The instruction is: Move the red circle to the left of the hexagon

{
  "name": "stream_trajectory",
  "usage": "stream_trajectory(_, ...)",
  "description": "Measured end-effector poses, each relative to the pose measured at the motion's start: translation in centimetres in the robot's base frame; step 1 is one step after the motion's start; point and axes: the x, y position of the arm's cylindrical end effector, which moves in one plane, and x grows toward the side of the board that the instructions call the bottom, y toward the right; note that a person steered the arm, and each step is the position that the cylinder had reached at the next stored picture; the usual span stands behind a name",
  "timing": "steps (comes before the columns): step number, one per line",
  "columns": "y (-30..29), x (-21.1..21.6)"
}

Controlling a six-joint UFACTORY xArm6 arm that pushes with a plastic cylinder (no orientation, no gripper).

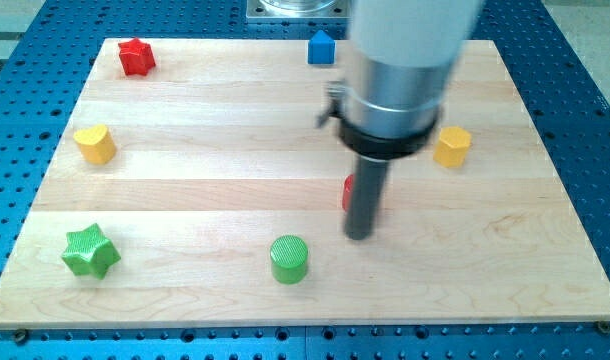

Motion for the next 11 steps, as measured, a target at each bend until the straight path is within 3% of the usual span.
stream_trajectory(1, -1.0, -3.5)
stream_trajectory(2, 0.2, -3.6)
stream_trajectory(4, 0.6, 0.1)
stream_trajectory(8, 11.6, -5.7)
stream_trajectory(9, 11.6, -7.6)
stream_trajectory(11, 10.4, -2.9)
